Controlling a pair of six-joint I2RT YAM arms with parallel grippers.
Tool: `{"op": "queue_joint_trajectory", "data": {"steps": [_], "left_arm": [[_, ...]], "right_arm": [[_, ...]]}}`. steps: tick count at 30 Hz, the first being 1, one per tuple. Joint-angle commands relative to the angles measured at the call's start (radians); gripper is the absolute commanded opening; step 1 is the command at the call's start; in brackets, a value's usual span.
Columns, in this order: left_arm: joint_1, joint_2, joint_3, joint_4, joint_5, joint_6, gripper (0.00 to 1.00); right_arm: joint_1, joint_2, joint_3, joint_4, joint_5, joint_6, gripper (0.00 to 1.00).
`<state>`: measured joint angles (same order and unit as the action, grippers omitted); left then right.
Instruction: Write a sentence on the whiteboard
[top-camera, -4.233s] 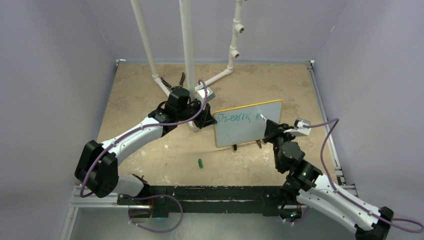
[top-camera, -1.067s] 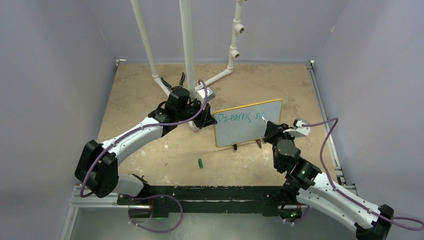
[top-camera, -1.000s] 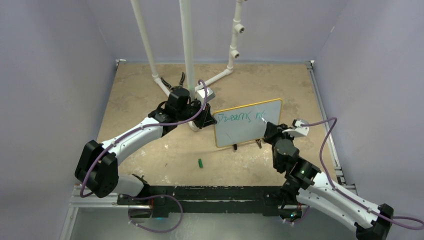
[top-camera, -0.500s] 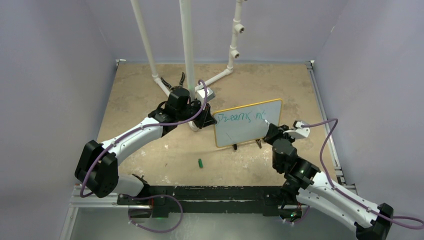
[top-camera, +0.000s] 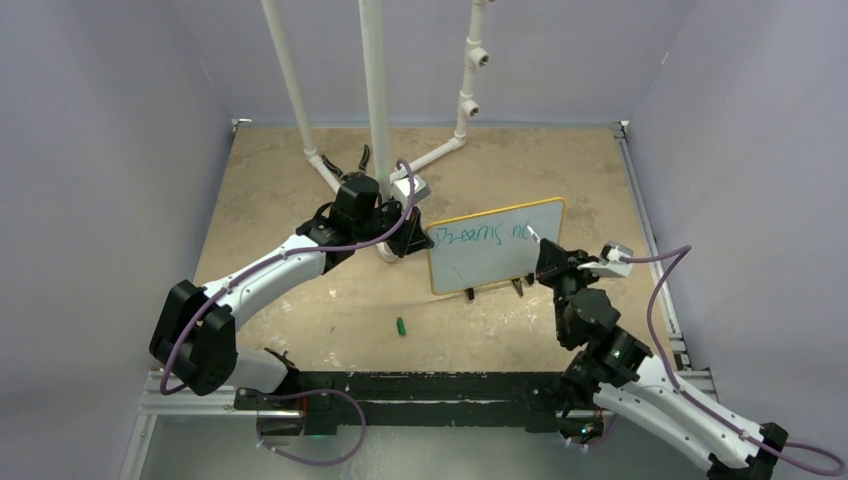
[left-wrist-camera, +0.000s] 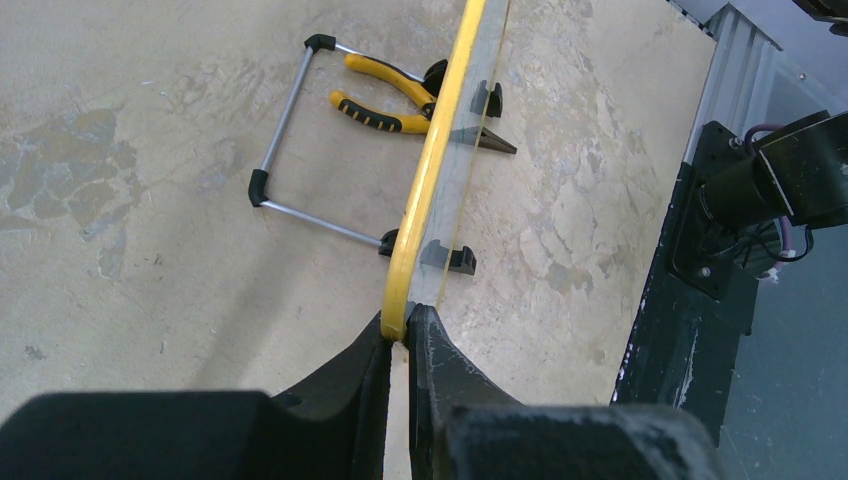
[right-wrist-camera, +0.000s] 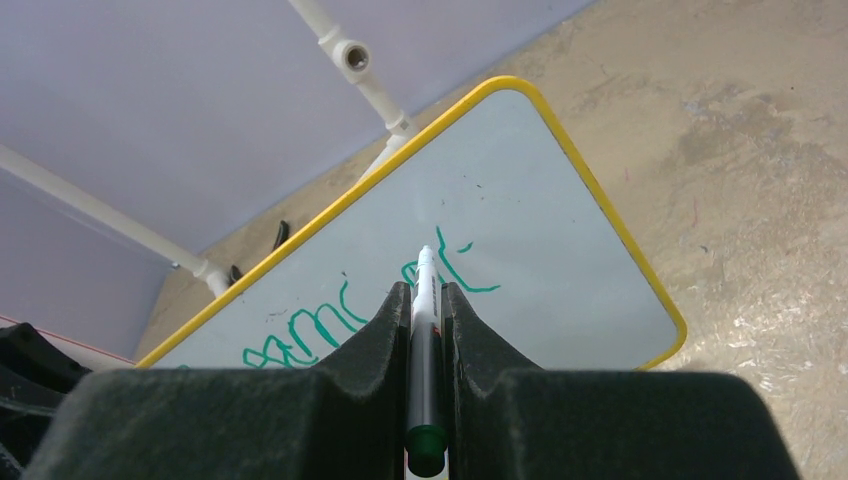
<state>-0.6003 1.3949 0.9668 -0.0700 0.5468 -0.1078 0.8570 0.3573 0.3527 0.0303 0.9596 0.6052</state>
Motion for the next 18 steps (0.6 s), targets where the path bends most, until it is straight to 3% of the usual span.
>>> {"op": "queue_joint_trajectory", "data": {"steps": [1,18], "left_arm": [[0.015,-0.019,-0.011,0.027,-0.023,0.027,0.0],[0.015,-0.02,-0.01,0.027,-0.022,0.027,0.0]], "right_arm": [[-0.001,0.054,0.011,0.077,-0.01,-0.061,0.0],[-0.001,0.126,0.033,0.024,0.055,-0.002,0.0]]}}
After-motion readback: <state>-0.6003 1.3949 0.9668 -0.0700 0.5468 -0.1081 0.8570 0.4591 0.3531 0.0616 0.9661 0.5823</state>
